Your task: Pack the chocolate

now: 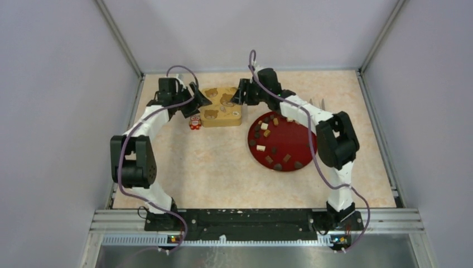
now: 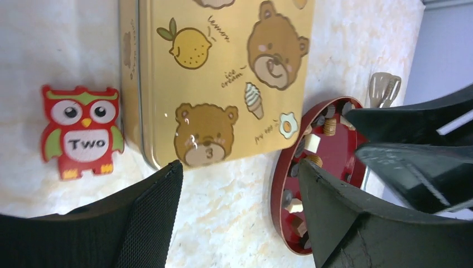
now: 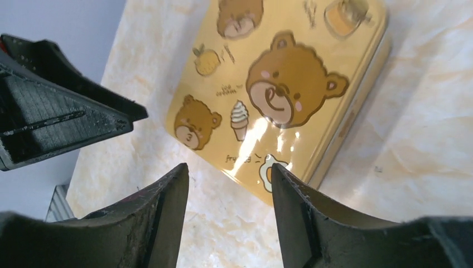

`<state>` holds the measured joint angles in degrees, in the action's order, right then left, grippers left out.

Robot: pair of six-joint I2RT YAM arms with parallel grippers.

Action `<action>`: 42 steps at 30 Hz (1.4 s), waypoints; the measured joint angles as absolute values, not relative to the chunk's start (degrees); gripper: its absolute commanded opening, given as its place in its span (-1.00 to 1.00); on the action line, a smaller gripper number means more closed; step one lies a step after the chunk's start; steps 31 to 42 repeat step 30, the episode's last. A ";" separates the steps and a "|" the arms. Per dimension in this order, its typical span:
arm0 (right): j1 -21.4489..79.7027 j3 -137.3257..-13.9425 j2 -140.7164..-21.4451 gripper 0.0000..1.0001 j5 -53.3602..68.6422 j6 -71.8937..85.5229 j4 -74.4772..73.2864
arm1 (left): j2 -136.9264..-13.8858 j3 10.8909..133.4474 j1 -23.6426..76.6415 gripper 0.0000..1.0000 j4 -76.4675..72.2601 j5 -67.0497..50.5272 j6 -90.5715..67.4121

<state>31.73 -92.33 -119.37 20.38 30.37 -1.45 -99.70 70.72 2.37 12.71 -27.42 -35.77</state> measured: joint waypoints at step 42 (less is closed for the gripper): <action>30.59 -59.51 -74.19 0.64 -30.63 19.22 -20.40 | -56.47 52.05 2.37 0.98 24.47 -5.63 -21.69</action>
